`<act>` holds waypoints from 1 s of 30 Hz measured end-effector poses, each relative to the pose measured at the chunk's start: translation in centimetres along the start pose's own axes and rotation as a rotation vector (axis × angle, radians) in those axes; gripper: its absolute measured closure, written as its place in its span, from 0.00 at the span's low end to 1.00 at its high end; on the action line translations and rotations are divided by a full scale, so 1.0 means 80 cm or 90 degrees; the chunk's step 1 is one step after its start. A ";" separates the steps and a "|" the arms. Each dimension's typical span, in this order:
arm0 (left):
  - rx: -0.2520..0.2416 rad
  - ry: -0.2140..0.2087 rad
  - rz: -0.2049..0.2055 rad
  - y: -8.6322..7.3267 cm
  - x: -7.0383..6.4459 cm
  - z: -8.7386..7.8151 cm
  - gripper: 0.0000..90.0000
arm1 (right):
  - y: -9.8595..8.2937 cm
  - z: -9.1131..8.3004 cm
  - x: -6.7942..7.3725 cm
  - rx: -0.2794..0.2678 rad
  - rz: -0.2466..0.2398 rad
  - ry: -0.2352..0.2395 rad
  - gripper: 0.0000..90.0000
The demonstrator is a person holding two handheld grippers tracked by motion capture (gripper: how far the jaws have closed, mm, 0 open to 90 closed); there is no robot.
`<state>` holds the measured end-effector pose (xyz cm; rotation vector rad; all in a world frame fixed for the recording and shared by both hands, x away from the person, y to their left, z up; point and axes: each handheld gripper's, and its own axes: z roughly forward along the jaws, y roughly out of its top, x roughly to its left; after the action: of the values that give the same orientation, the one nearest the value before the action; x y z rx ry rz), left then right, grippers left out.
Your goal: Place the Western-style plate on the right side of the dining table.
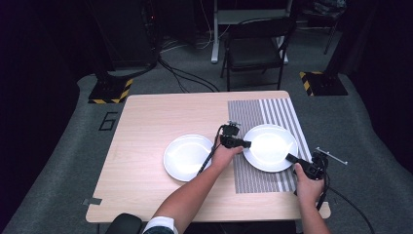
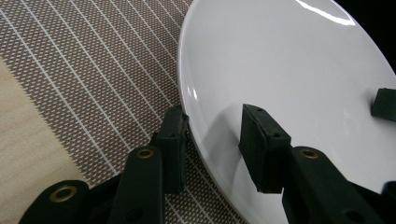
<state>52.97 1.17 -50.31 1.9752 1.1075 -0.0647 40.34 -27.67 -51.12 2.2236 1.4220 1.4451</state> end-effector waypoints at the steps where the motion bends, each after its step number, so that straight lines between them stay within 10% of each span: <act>1: 0.000 0.000 0.000 0.000 0.000 0.001 0.69 | 0.000 0.001 0.000 -0.001 0.000 -0.003 0.81; 30: 0.010 0.005 -0.014 -0.003 0.000 0.014 0.67 | -0.001 0.010 0.001 -0.005 -0.040 -0.052 0.74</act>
<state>53.20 0.49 -51.15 1.9790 1.1369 -0.0773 40.94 -27.29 -51.52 2.1856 1.4450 1.3228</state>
